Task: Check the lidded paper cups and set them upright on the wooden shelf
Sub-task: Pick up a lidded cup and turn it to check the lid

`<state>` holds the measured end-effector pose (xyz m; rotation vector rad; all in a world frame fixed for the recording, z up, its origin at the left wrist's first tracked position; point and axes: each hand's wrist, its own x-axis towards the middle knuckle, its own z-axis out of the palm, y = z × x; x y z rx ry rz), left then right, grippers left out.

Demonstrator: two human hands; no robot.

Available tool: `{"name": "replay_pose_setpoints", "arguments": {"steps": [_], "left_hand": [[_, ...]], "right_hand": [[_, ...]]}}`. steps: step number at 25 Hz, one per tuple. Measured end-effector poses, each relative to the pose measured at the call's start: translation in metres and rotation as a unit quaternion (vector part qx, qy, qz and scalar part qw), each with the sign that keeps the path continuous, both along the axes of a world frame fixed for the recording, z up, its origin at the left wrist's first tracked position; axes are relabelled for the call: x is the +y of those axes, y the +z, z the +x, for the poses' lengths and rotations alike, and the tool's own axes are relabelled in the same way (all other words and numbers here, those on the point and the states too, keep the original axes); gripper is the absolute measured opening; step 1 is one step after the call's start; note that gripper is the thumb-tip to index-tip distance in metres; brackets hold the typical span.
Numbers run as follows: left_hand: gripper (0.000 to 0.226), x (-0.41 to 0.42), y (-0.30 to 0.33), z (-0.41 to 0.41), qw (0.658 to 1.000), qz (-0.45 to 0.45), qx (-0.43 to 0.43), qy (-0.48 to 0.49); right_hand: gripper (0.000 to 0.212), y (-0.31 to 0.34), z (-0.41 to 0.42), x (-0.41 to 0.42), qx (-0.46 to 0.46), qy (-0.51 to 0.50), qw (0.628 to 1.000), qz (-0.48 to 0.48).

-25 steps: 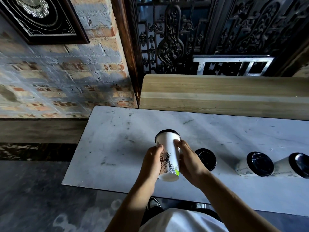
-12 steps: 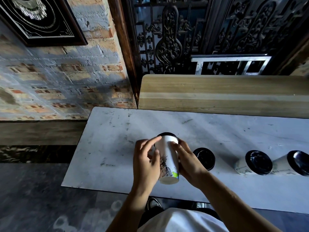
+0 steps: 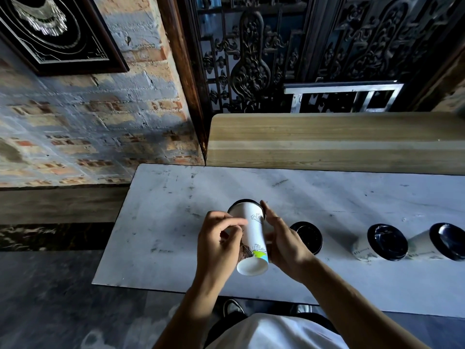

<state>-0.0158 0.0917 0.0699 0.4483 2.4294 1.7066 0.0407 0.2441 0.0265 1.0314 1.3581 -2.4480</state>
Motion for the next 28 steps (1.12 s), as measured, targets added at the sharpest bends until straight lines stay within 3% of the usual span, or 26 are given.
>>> {"name": "replay_pose_setpoints", "arguments": {"steps": [3, 6, 9, 14, 18, 28], "left_hand": [[0.017, -0.001, 0.003, 0.005, 1.000, 0.013, -0.009, 0.003], [0.010, -0.004, 0.008, 0.006, 0.999, 0.042, -0.033, 0.010], [0.011, -0.007, 0.012, 0.006, 0.998, 0.058, -0.039, 0.004], [0.032, -0.012, 0.016, 0.004, 0.996, 0.074, -0.047, 0.002], [0.052, -0.015, 0.012, 0.003, 0.998, 0.057, 0.010, -0.037], [0.052, -0.012, 0.008, 0.003, 0.998, 0.054, 0.025, -0.035]], "right_hand": [[0.079, -0.008, 0.002, 0.000, -0.017, -0.016, 1.000, 0.007], [0.040, -0.010, 0.010, 0.002, 0.027, -0.040, 0.999, 0.006], [0.042, -0.005, 0.014, 0.001, 0.058, -0.026, 0.998, 0.023], [0.046, 0.007, 0.008, 0.000, 0.094, 0.015, 0.994, -0.045], [0.053, 0.015, 0.008, -0.003, 0.112, 0.011, 0.989, -0.094], [0.047, 0.019, 0.005, -0.001, 0.153, 0.004, 0.986, -0.070]]}}
